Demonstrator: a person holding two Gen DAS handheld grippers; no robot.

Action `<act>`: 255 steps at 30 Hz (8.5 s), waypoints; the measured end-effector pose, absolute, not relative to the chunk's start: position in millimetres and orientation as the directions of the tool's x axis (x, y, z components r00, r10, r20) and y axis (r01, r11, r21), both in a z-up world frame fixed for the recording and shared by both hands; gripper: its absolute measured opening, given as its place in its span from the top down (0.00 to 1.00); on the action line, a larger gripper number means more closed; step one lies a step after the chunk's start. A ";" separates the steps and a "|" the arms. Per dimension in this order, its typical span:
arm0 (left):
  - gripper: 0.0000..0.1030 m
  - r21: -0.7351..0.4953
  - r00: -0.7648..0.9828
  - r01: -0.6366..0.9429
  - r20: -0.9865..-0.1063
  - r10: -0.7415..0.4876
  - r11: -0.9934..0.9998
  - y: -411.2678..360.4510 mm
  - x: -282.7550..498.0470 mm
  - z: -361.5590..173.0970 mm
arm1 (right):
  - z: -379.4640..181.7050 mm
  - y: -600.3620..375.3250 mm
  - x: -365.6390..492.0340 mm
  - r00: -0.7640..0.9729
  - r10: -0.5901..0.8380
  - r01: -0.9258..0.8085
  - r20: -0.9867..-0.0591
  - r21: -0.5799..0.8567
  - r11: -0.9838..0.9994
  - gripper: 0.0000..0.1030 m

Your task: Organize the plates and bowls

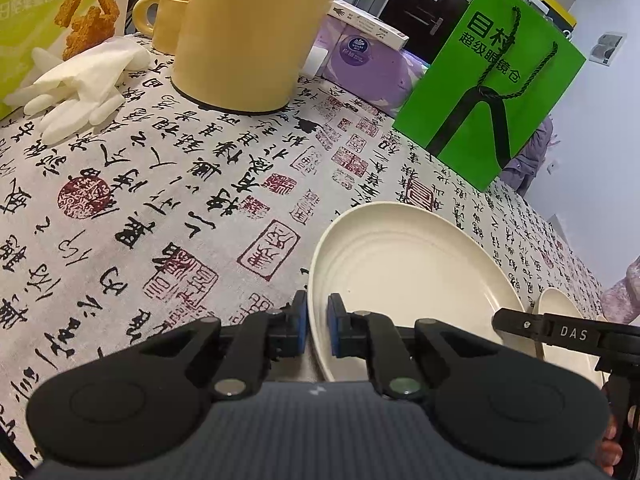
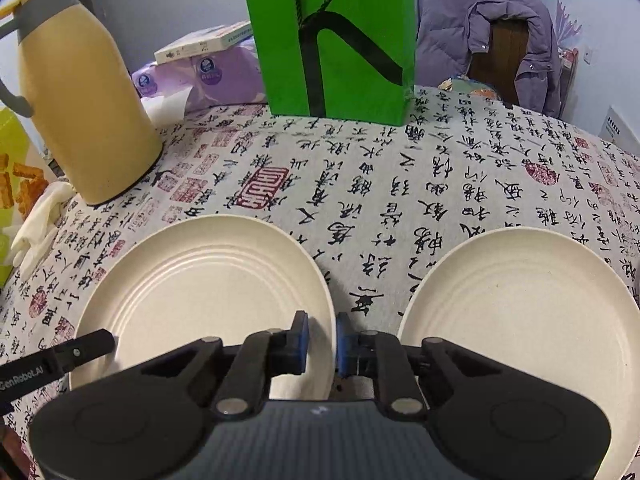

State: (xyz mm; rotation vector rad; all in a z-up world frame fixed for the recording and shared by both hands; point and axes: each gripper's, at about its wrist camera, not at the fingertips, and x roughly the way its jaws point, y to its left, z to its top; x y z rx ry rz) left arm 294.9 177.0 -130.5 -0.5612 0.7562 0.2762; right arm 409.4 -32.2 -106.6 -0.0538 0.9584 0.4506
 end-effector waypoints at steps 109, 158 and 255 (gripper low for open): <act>0.87 -0.322 0.893 -0.310 -0.422 0.158 0.895 105.9 142.2 -13.4 | 12.5 -123.9 202.6 0.790 0.471 -0.418 -0.393 0.217 0.882 0.93; 0.87 -0.248 0.906 -0.200 -0.416 0.083 0.948 12.4 63.7 -5.7 | 1.1 -228.2 95.9 0.844 0.411 -0.304 -0.344 0.325 0.896 0.92; 0.87 -0.137 0.822 -0.081 -0.570 -0.012 0.987 -47.8 53.7 -82.6 | -96.5 -298.1 65.7 0.787 0.360 -0.142 -0.501 0.420 0.896 0.92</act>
